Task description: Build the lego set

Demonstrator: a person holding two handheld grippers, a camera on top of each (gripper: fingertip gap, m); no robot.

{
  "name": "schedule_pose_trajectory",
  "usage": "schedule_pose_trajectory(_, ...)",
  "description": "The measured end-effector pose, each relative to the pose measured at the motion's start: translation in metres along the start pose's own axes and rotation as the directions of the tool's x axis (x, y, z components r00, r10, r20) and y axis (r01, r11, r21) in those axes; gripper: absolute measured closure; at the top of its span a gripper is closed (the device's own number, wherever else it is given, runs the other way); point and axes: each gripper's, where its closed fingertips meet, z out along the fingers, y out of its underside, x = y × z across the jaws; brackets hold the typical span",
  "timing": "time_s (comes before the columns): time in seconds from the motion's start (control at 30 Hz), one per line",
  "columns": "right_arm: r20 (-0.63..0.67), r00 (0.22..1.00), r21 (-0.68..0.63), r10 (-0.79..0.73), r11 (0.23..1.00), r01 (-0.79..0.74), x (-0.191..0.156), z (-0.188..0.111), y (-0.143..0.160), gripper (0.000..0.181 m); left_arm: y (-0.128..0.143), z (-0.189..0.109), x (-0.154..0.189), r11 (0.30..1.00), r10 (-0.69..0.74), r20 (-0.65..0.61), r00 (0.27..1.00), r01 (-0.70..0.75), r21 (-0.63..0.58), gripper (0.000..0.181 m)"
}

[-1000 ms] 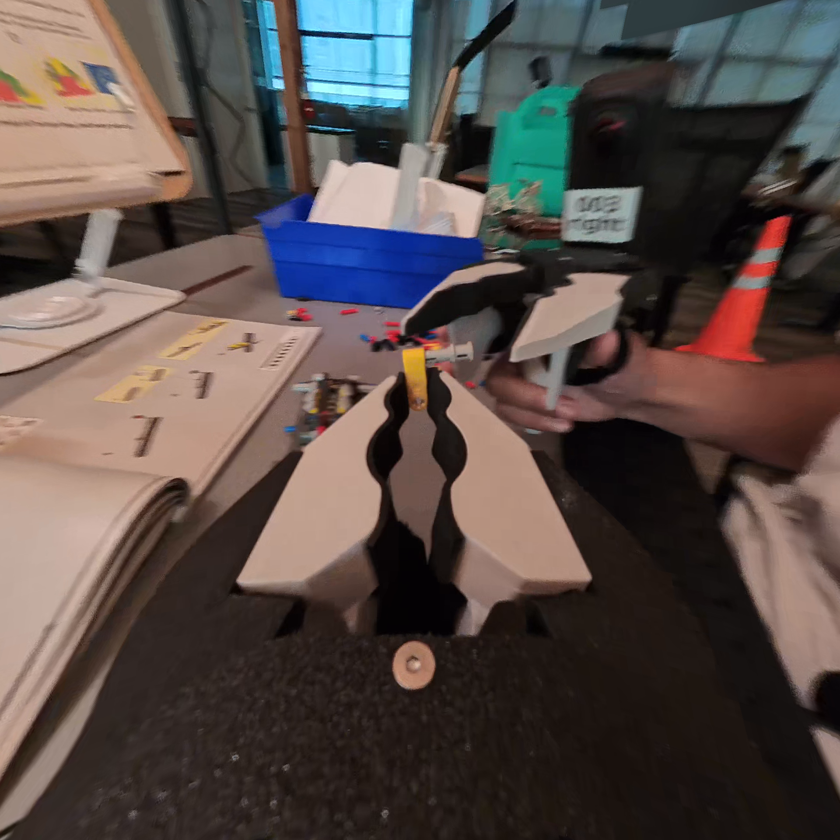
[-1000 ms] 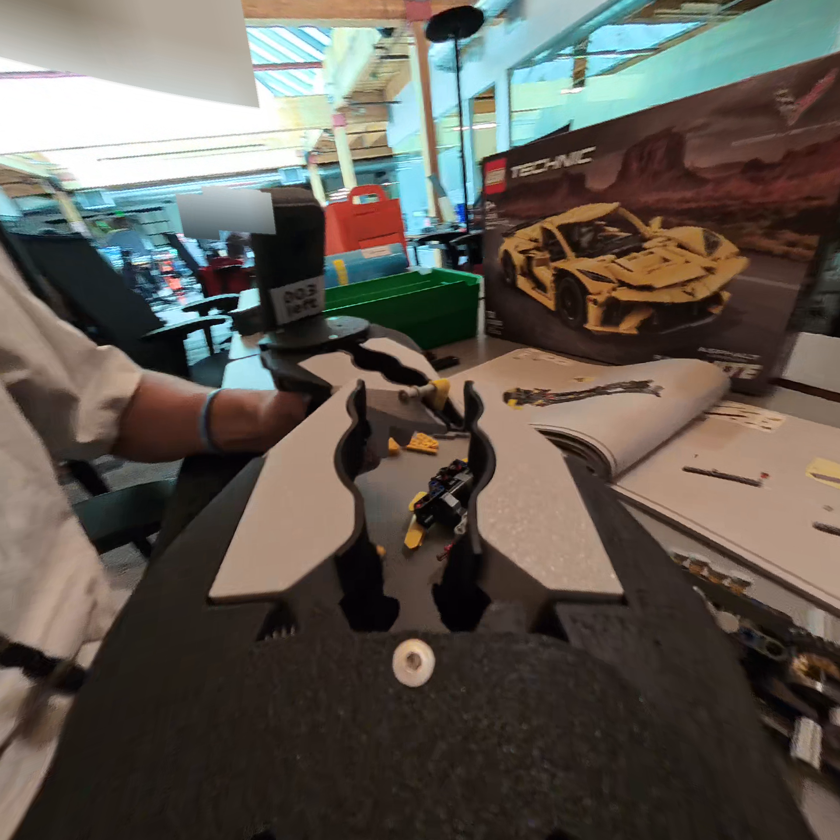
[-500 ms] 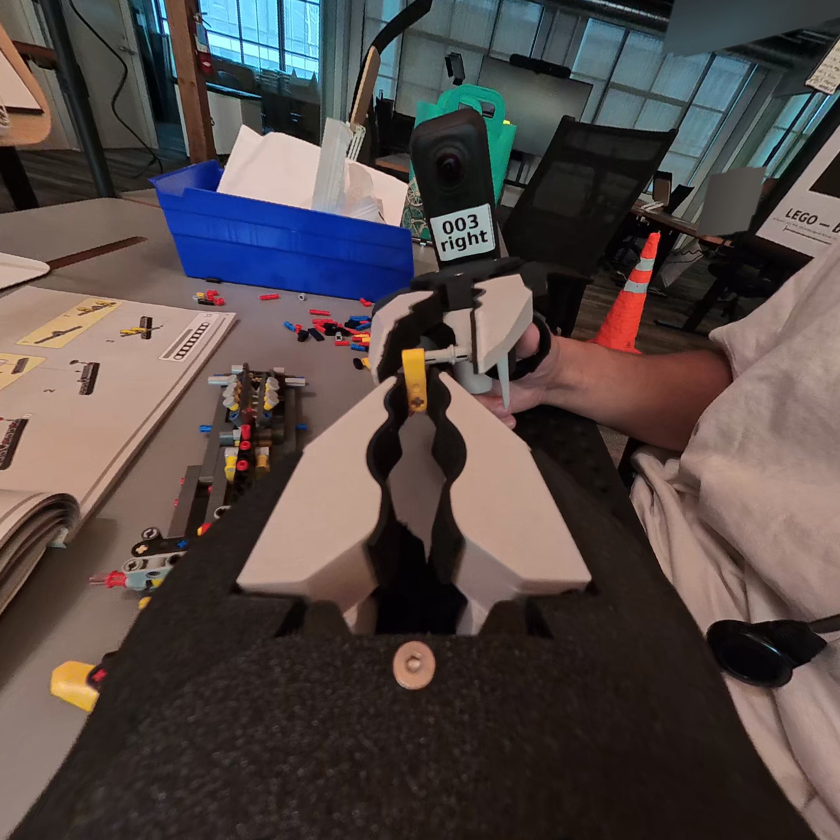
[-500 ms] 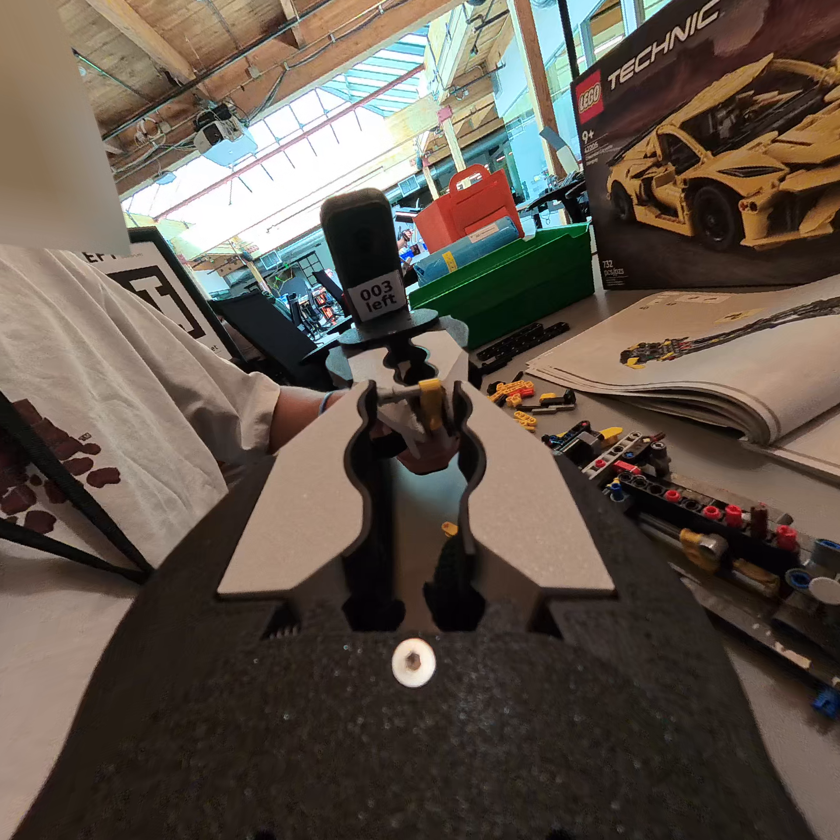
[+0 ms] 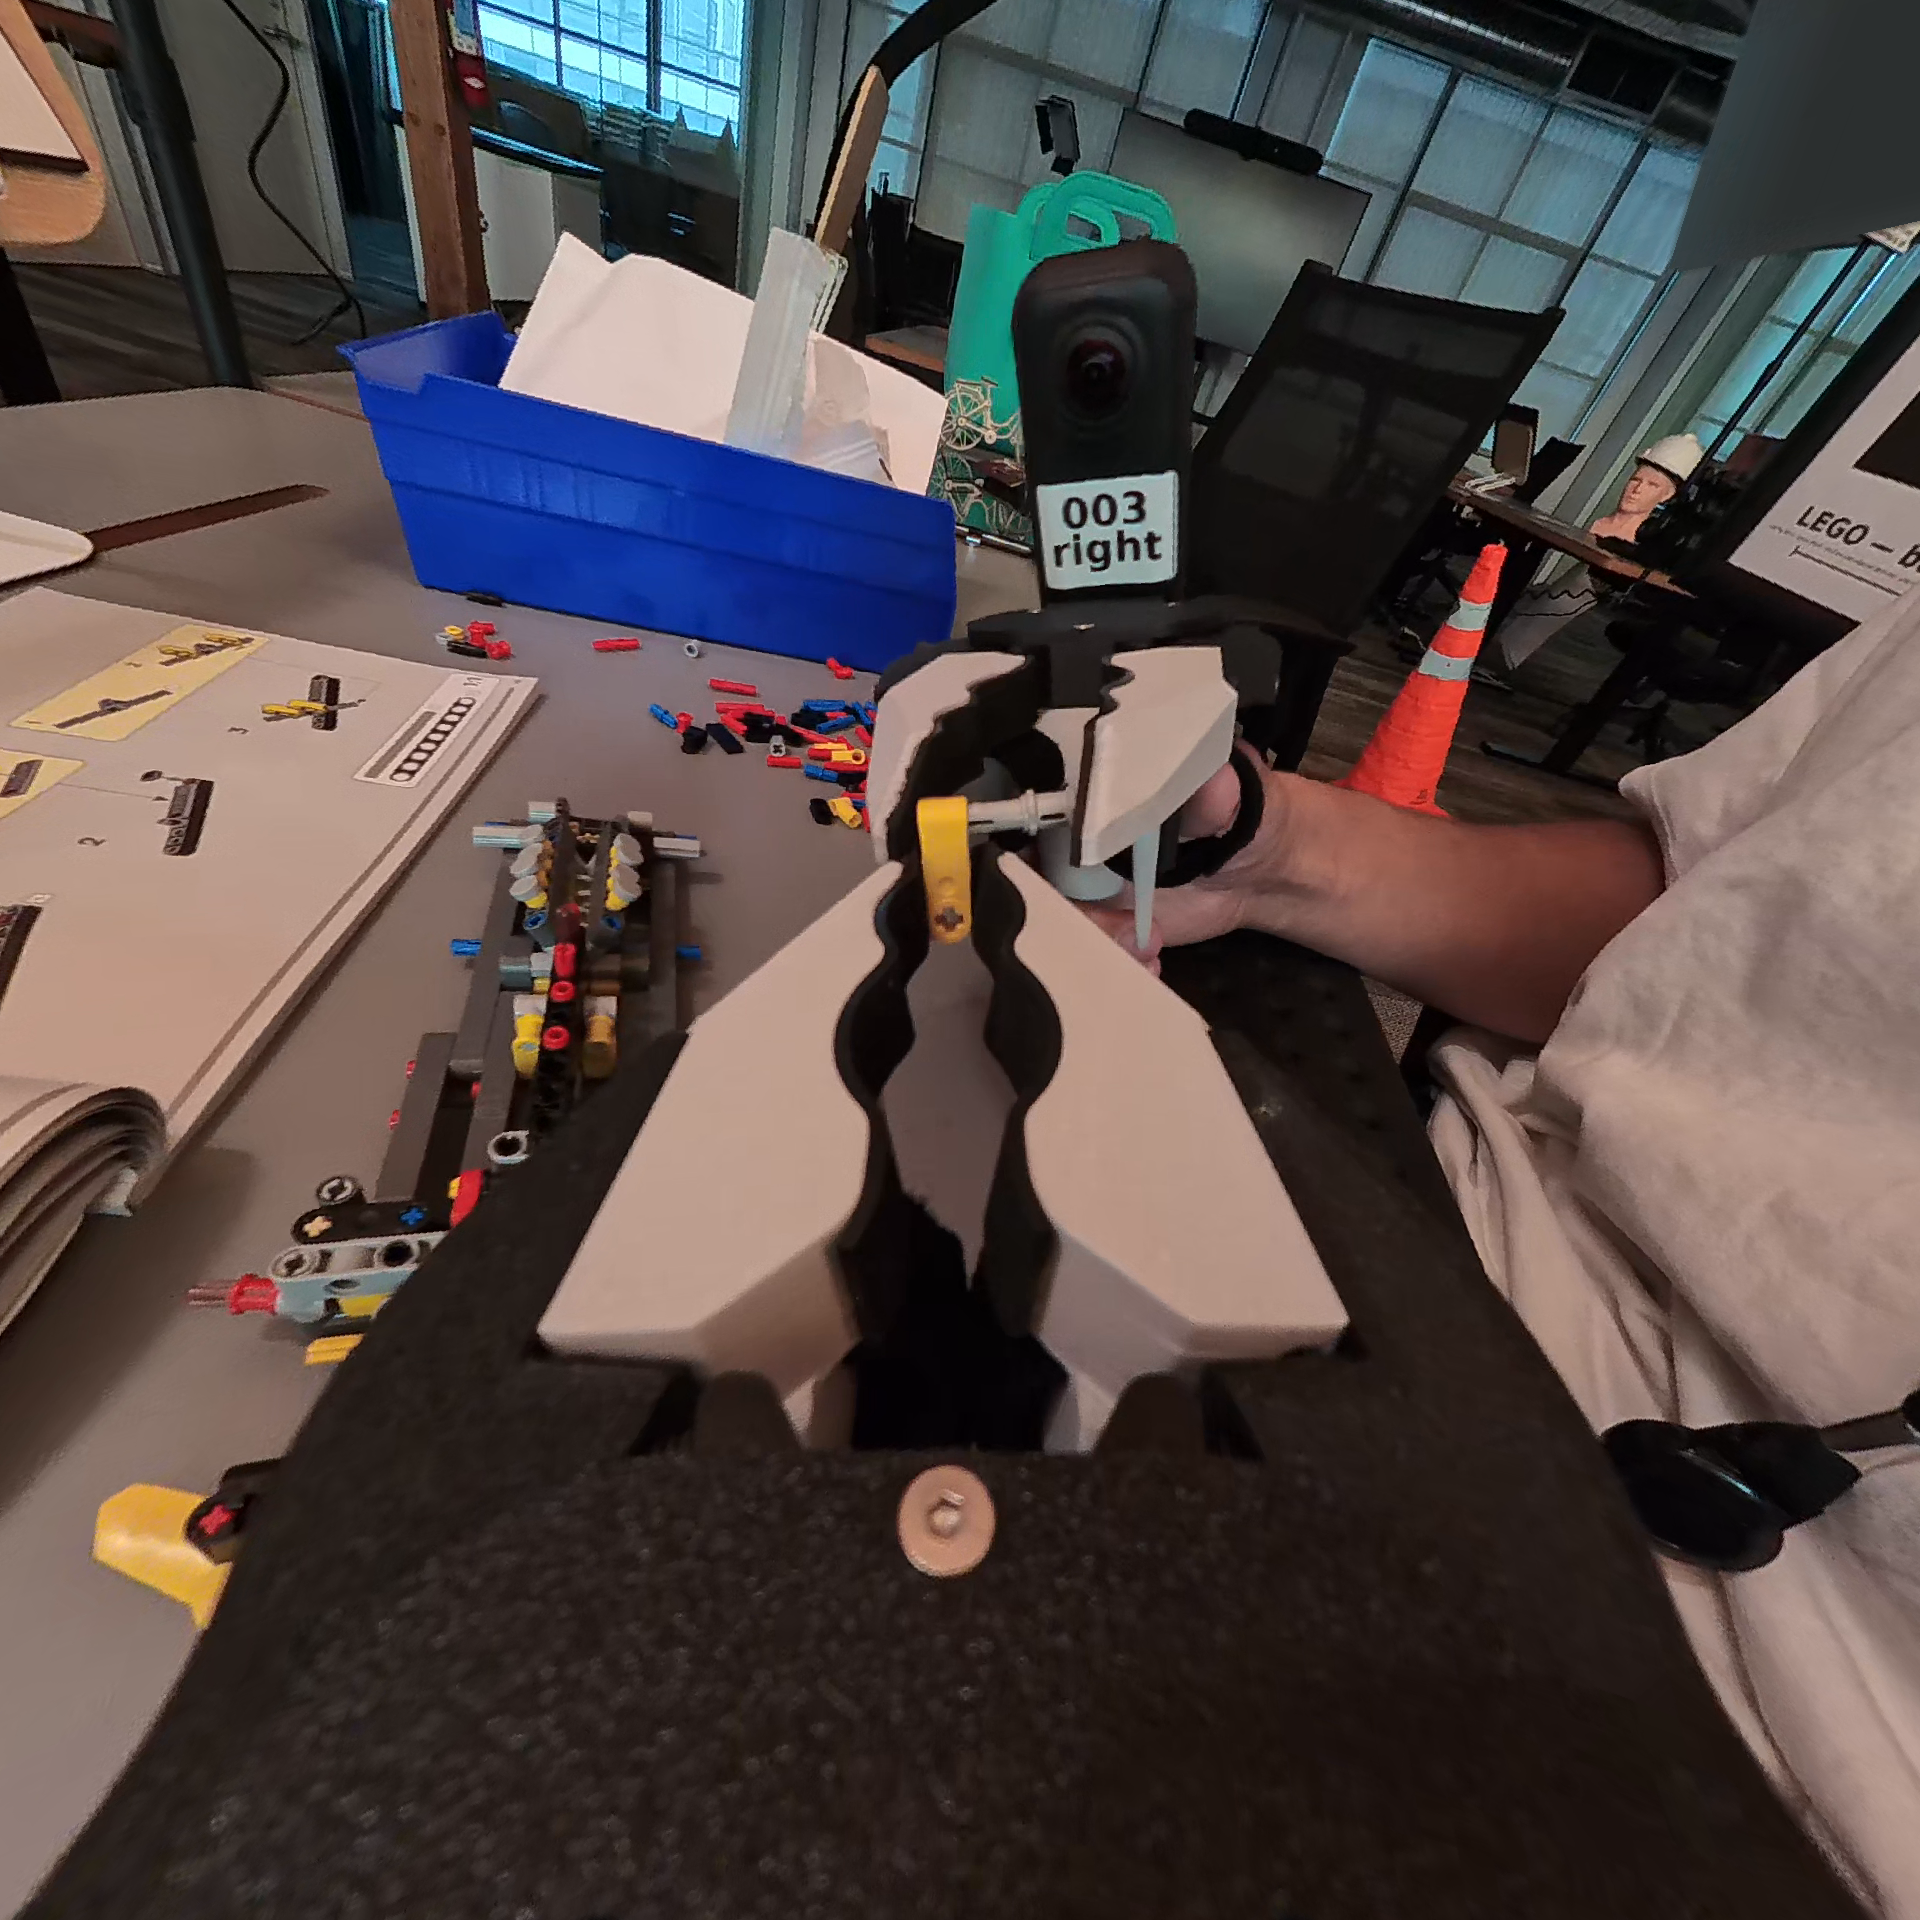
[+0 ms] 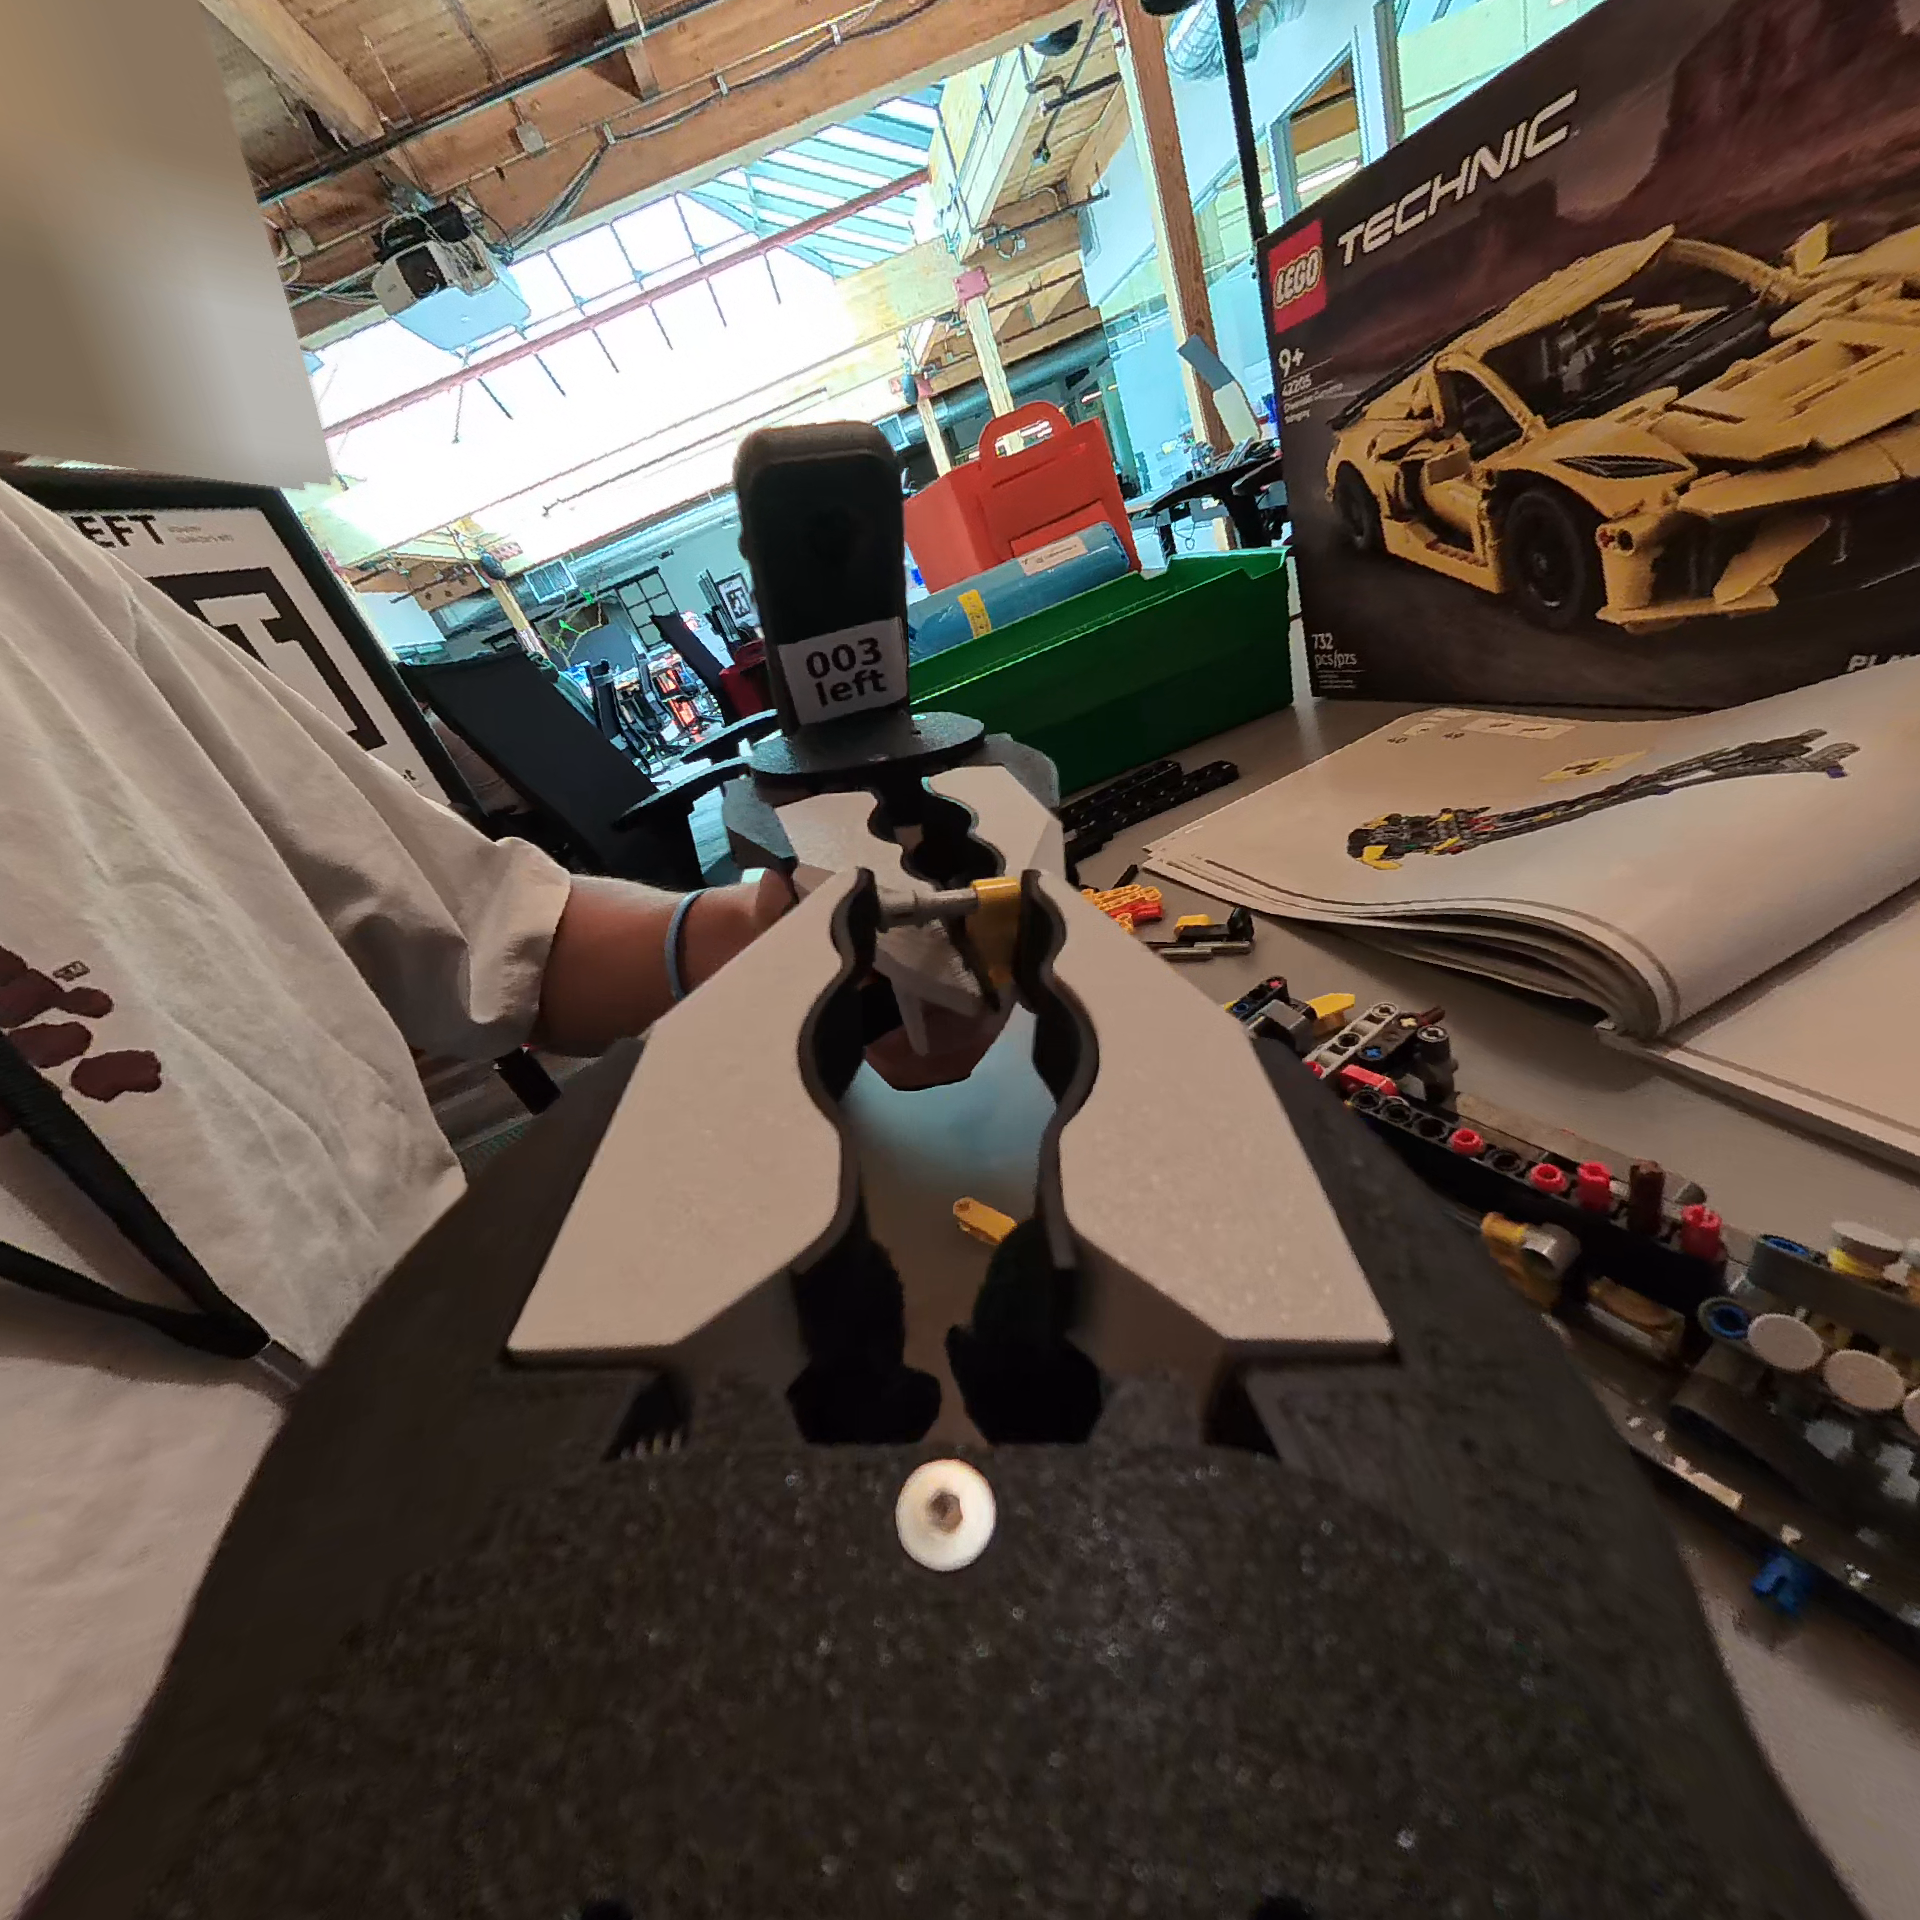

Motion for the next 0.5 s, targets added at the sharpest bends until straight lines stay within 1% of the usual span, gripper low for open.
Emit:
schedule_pose_trajectory(0.23, -0.004, 0.999, 0.000, -0.040, 0.999, 0.040, -0.001, 0.000, 0.000, 0.155, 0.000, -0.001, 0.000, 1.000, -0.014, -0.015, 1.000, 0.014, 0.003, 0.175)
schedule_pose_trajectory(0.3, 0.014, 0.998, 0.009, -0.054, 0.998, 0.054, -0.004, 0.001, 0.000, 0.155, 0.000, -0.001, 0.002, 1.000, 0.015, -0.010, 1.000, -0.015, 0.007, 0.175)
schedule_pose_trajectory(0.43, 0.054, 0.997, -0.021, -0.048, 0.999, 0.049, -0.007, 0.000, 0.004, 0.155, 0.003, -0.002, 0.005, 0.994, 0.107, 0.023, 0.994, -0.107, -0.008, 0.175)
schedule_pose_trajectory(0.5, 0.072, 0.996, -0.006, -0.055, 0.998, 0.055, -0.011, -0.001, 0.003, 0.156, 0.001, -0.002, 0.008, 0.992, 0.129, 0.020, 0.991, -0.129, 0.000, 0.174)
